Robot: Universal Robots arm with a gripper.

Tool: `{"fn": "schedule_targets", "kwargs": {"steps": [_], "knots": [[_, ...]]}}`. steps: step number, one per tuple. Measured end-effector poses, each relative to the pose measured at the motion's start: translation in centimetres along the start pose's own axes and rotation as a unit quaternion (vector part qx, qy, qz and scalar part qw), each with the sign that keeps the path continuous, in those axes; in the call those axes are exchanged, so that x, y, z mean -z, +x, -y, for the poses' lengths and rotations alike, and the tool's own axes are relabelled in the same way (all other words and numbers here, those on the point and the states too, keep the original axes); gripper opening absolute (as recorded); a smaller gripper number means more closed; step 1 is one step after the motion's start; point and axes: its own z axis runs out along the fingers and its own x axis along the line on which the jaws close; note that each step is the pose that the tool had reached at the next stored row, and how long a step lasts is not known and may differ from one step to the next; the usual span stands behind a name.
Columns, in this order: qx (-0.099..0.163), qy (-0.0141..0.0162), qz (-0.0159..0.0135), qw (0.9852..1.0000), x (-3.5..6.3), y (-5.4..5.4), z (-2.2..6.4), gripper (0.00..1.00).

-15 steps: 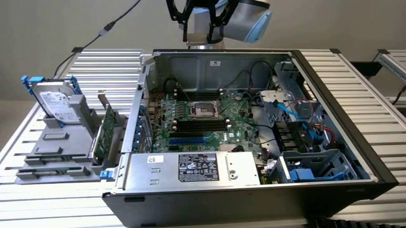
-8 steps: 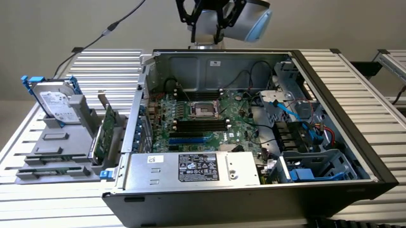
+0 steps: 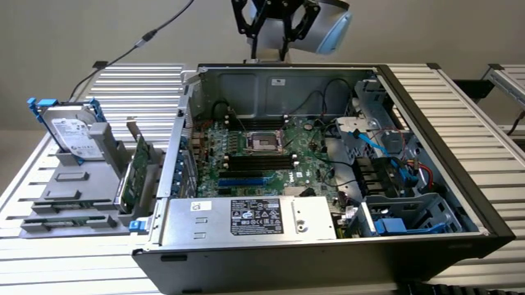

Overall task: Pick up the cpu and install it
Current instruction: 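Pick up the cpu and move it towards the insertion slot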

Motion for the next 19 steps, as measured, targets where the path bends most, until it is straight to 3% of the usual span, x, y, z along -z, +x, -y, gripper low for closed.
{"fn": "schedule_targets", "kwargs": {"steps": [6, 19], "knots": [[-0.001, 0.0064, -0.0004, 1.0000, -0.81, -0.3, -0.27, 0.55], [-0.001, 0.0066, -0.0004, 1.0000, -3.15, -0.7, -0.35, 0.55]]}}
